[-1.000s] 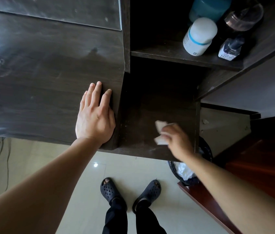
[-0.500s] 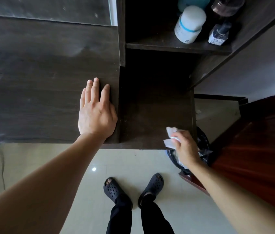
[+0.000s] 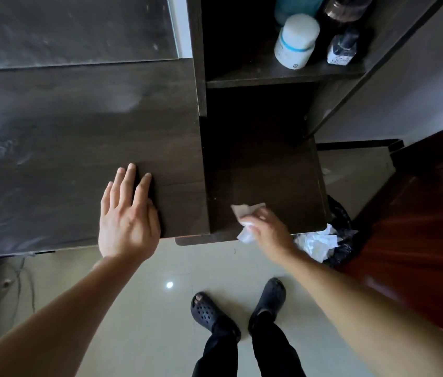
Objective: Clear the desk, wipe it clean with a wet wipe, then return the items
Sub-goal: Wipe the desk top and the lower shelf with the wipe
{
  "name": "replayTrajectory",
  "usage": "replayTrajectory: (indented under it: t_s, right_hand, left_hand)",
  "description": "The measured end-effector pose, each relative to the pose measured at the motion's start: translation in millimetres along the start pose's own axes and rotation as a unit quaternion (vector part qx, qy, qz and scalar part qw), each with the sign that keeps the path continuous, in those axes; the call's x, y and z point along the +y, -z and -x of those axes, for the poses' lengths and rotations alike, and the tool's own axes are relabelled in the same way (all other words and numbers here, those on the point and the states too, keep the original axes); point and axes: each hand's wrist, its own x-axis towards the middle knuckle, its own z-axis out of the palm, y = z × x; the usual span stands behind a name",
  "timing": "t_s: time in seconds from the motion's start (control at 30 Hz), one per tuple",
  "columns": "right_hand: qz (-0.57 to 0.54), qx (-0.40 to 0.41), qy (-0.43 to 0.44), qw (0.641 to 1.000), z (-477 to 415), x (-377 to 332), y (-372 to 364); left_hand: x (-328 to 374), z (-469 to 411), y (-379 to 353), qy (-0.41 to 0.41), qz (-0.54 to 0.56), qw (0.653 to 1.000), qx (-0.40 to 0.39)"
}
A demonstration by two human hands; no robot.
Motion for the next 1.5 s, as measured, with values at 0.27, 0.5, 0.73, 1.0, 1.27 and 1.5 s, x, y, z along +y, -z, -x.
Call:
replayTrajectory:
  t_s: [0.27, 0.5, 0.73, 1.0, 1.27, 1.5]
  right_hand:
    - [-0.007, 0.1, -0.119, 0.988, -44, -12, -19]
    - [0.113, -0.013, 0.077, 0.991, -45, 9, -1]
    - [0.129, -0.008, 0.037, 0.991, -91, -34, -10]
    - [0.159, -0.08, 0.188, 0.966, -109, -8, 3]
    - [0.102, -0.109, 0.305, 0.941, -39, -23, -14]
    - [0.109, -0.113, 0.3, 0.941, -71, -30, 1]
  left_hand:
    - [-1, -1, -3, -0.001, -0.02, 1.0, 0.0]
    - [1, -3, 0, -0.001, -0.03, 1.0, -0.004]
    - [2, -2, 2, 0.007, -0.03, 0.999, -0.01]
    - [5, -2, 3, 0.008, -0.027, 1.0, 0.006]
    - [8, 0, 2, 0.027, -0.031, 0.999, 0.004]
    - [10, 0, 1, 0.035, -0.035, 0.999, 0.019]
